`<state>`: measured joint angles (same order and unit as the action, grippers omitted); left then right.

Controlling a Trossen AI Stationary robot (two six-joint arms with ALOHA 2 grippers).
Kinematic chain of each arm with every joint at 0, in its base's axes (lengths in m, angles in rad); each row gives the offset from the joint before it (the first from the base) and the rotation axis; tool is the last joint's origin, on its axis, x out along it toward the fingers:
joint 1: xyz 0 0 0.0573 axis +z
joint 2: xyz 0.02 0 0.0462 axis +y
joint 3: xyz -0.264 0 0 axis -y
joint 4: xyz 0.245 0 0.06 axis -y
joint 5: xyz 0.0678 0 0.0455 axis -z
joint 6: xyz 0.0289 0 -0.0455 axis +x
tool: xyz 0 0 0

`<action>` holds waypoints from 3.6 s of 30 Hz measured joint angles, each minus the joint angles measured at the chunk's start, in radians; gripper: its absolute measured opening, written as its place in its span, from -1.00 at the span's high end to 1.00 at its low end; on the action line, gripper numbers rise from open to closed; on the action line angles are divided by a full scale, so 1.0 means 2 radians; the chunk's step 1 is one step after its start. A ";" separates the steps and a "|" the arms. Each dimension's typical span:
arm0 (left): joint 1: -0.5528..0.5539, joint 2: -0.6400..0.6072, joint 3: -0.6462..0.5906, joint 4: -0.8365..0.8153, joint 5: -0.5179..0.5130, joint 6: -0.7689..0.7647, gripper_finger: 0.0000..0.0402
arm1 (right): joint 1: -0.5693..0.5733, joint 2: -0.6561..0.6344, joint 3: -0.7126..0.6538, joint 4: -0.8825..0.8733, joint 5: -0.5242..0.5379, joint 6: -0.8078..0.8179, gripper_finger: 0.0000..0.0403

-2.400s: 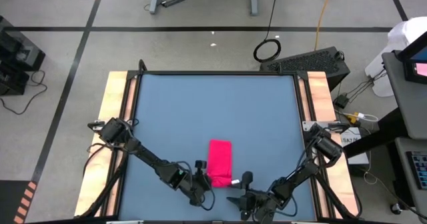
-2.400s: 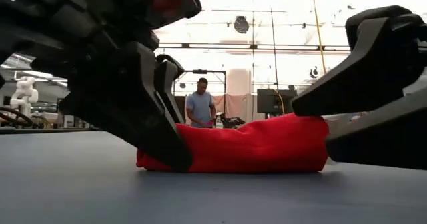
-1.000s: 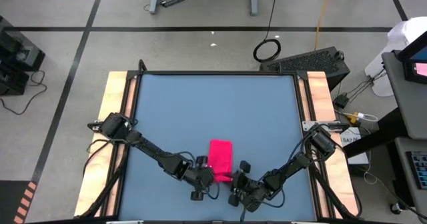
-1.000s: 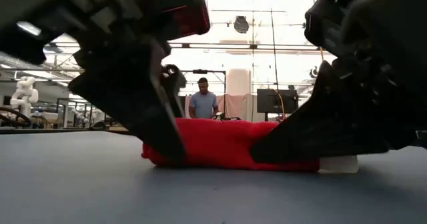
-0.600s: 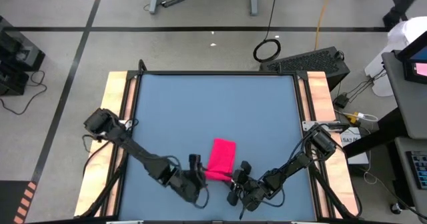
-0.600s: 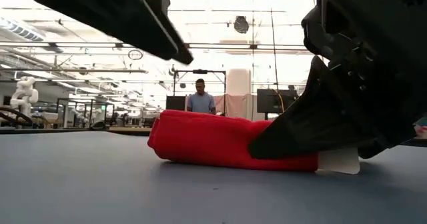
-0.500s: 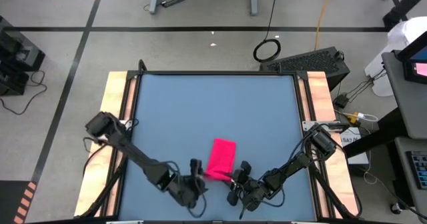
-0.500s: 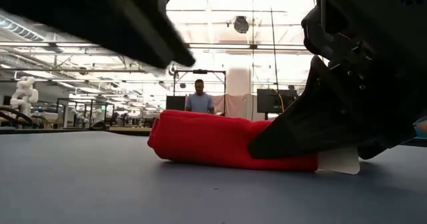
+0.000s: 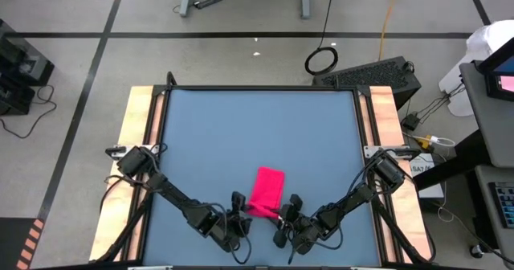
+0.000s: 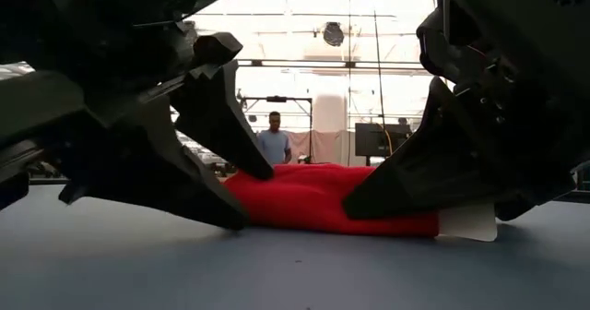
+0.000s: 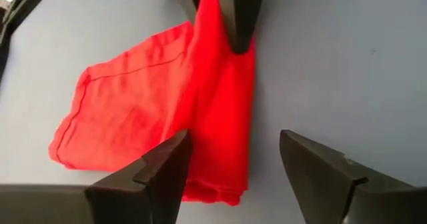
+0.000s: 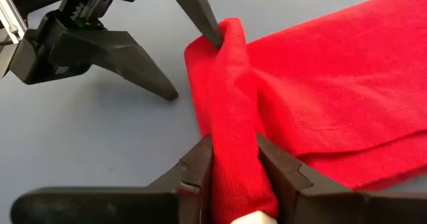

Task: Roll towel
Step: Roll the red towel

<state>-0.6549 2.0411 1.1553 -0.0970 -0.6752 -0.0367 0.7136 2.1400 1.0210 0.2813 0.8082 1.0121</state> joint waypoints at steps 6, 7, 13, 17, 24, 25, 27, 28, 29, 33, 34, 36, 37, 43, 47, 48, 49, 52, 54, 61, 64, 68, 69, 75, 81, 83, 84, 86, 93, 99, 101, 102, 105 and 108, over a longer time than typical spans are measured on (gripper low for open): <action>-0.001 0.000 0.000 0.006 -0.007 0.027 -0.18 | 0.000 0.000 0.001 0.002 -0.014 0.001 0.60; -0.001 0.000 0.000 0.007 -0.007 0.027 -0.18 | 0.000 0.000 0.001 0.002 -0.015 0.001 0.60; -0.012 -0.002 0.000 0.031 -0.019 0.037 -0.18 | 0.000 0.000 0.001 0.001 -0.015 0.006 0.60; -0.008 -0.002 0.000 0.026 -0.020 0.038 -0.18 | 0.000 0.000 0.001 0.000 -0.015 0.007 0.59; 0.011 0.009 0.001 0.020 0.020 0.035 -0.18 | 0.000 0.000 0.001 0.000 -0.015 0.009 0.59; 0.014 0.010 0.002 0.020 0.027 0.034 -0.18 | 0.000 0.000 0.001 0.000 -0.015 0.010 0.59; 0.018 0.011 0.002 0.020 0.031 0.022 -0.18 | 0.000 0.000 0.001 0.000 -0.015 0.010 0.59; 0.020 0.011 0.002 0.019 0.032 0.016 -0.18 | 0.000 0.000 0.001 0.000 -0.015 0.010 0.59; 0.022 0.011 0.002 0.018 0.033 0.010 -0.18 | 0.000 0.000 0.001 0.000 -0.015 0.010 0.59; 0.028 0.011 0.002 0.017 0.051 0.008 -0.10 | 0.002 -0.001 0.001 0.002 -0.015 -0.023 0.53; 0.031 0.010 0.002 0.017 0.062 0.007 -0.05 | 0.004 -0.003 0.000 0.002 -0.014 -0.043 0.49; 0.037 0.010 0.003 0.014 0.083 -0.004 0.10 | 0.011 -0.007 0.000 0.000 -0.004 -0.085 0.39; 0.040 0.010 0.003 0.011 0.093 -0.011 0.19 | 0.015 -0.009 0.000 -0.003 0.004 -0.110 0.32; 0.060 0.010 0.003 0.000 0.143 -0.026 0.73 | 0.038 -0.034 -0.002 -0.010 0.038 -0.247 -0.10; 0.075 0.006 0.002 -0.003 0.182 -0.042 0.87 | 0.059 -0.037 -0.001 -0.008 0.054 -0.285 -0.26; 0.079 0.001 0.002 -0.006 0.197 -0.044 0.87 | 0.064 -0.037 -0.001 -0.006 0.060 -0.288 -0.28; 0.083 -0.002 0.002 -0.009 0.210 -0.048 0.87 | 0.068 -0.037 -0.001 -0.004 0.067 -0.291 -0.29; 0.096 -0.015 0.002 -0.012 0.252 -0.062 0.83 | 0.080 -0.037 -0.001 -0.002 0.099 -0.298 -0.30; 0.107 -0.024 0.001 -0.014 0.293 -0.071 0.79 | 0.086 -0.037 -0.001 0.012 0.126 -0.317 -0.30; 0.149 -0.026 0.001 -0.015 0.415 -0.085 0.77 | 0.079 -0.034 0.001 0.065 0.130 -0.356 -0.31; 0.163 -0.026 0.001 -0.015 0.447 -0.085 0.76 | 0.072 -0.017 0.001 0.066 0.129 -0.355 -0.31; 0.180 -0.025 0.001 -0.015 0.483 -0.086 0.76 | 0.065 -0.004 0.001 0.070 0.133 -0.356 -0.30; 0.183 -0.025 0.001 -0.015 0.489 -0.087 0.76 | 0.063 -0.003 0.001 0.071 0.132 -0.354 -0.30; 0.193 -0.025 0.000 -0.015 0.501 -0.089 0.76 | 0.047 -0.002 0.001 0.079 0.118 -0.343 -0.30; 0.193 -0.025 0.000 -0.014 0.501 -0.084 0.75 | 0.022 -0.002 0.001 0.050 0.066 -0.277 -0.30; 0.193 -0.025 0.000 -0.014 0.500 -0.084 0.75 | 0.019 -0.002 0.001 0.037 0.066 -0.257 -0.30; 0.193 -0.025 0.000 -0.014 0.500 -0.084 0.75 | 0.017 -0.002 0.001 0.029 0.066 -0.245 -0.30; 0.193 -0.025 0.000 -0.014 0.498 -0.084 0.75 | 0.016 -0.002 0.001 0.016 0.066 -0.218 -0.30; 0.192 -0.025 0.000 -0.009 0.485 -0.088 0.75 | 0.017 -0.002 0.001 -0.003 0.063 -0.134 -0.11; 0.175 -0.026 0.000 0.001 0.424 -0.103 0.67 | 0.017 -0.002 0.001 -0.016 0.046 -0.092 0.14; 0.171 -0.026 0.000 0.001 0.404 -0.101 0.57 | 0.017 -0.003 0.001 -0.020 0.046 -0.083 0.19; 0.169 -0.026 0.000 0.000 0.398 -0.101 0.51 | 0.017 -0.003 0.001 -0.020 0.046 -0.081 0.22; 0.166 -0.027 0.000 0.001 0.384 -0.097 0.30 | 0.017 -0.003 0.001 -0.021 0.044 -0.080 0.29; 0.164 -0.039 0.000 -0.009 0.373 -0.095 0.09 | 0.017 -0.003 0.001 -0.021 0.037 -0.079 0.35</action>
<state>-0.3278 1.9632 1.1553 -0.1147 0.0717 -0.2276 0.7471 2.1338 1.0225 0.2401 0.8818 0.8532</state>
